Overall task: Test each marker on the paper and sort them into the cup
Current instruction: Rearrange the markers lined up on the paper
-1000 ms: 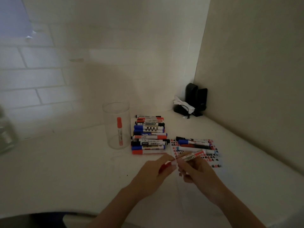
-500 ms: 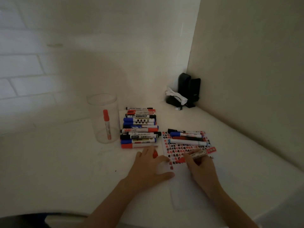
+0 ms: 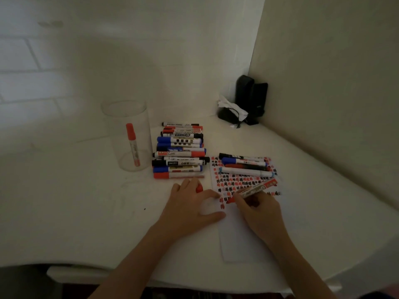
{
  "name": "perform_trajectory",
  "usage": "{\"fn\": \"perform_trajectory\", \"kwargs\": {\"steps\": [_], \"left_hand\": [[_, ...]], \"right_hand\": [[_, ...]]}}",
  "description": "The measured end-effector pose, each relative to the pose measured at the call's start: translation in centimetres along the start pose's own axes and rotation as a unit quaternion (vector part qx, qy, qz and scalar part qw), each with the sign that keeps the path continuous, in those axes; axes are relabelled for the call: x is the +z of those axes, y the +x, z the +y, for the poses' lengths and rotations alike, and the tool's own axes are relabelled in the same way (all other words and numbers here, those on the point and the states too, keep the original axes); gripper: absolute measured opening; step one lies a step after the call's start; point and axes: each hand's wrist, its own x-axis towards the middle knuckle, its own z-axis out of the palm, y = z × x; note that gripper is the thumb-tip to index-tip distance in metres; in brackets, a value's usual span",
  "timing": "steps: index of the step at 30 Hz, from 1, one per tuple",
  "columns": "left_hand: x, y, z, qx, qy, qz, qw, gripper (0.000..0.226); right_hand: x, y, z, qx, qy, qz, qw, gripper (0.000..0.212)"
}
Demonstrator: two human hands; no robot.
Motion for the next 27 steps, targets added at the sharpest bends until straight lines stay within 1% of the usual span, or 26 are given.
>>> {"fn": "perform_trajectory", "kwargs": {"steps": [8,11,16,23,27], "left_hand": [[-0.08,-0.03,0.00,0.003,0.003,0.004,1.000,0.059],[-0.02,0.02,-0.03,0.001,0.009,0.007,1.000,0.061],[-0.01,0.01,0.01,-0.003,0.007,0.005,1.000,0.061],[0.04,0.11,0.00,-0.005,0.010,-0.001,1.000,0.061],[-0.03,0.07,0.00,-0.002,0.009,0.001,1.000,0.060]], "right_hand": [[0.26,0.04,0.18,-0.012,-0.023,-0.001,1.000,0.021],[0.21,0.01,0.33,-0.006,-0.015,0.009,1.000,0.020],[0.32,-0.15,0.11,-0.009,-0.006,-0.006,1.000,0.020],[0.27,0.04,0.42,0.001,-0.001,0.007,1.000,0.015],[0.35,-0.10,0.24,-0.007,-0.006,-0.006,1.000,0.019]]}}
